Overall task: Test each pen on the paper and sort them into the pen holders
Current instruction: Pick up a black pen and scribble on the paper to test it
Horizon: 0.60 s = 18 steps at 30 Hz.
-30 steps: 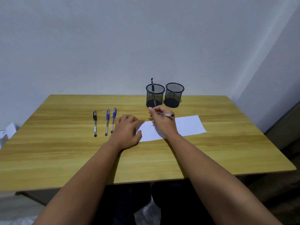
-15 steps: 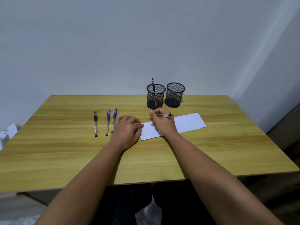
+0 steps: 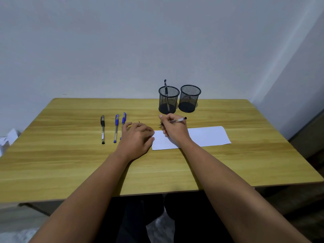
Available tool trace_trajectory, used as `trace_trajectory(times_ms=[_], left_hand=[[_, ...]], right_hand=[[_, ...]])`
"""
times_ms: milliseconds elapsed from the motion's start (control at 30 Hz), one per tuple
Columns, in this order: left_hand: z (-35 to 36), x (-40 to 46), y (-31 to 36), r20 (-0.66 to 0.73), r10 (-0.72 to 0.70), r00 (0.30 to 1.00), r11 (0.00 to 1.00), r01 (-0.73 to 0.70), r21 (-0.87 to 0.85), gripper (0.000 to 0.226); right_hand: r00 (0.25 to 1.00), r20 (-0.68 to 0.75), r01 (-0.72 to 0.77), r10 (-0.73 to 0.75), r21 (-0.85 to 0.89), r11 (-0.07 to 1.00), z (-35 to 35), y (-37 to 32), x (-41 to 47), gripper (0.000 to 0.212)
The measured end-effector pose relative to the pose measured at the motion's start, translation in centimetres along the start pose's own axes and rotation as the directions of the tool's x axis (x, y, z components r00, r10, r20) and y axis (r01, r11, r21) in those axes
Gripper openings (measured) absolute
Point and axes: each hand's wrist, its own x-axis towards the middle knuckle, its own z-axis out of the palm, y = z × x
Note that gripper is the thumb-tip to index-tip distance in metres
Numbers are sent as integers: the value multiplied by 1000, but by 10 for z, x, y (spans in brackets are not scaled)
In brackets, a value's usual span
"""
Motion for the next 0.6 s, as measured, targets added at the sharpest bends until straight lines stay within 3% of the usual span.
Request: trace_trajectory(times_ms=[267,600], left_hand=[[3,-1,1,-31,-21,999,1000,21,-6,27],[3,-4,0,8,-29,1000,999,29,35,40]], right_hand=[[996,-94,-7,4,-28,1000,-5,2,-4,43],[998,-59,-5,-3,-129,992,-6,7,-6,40]])
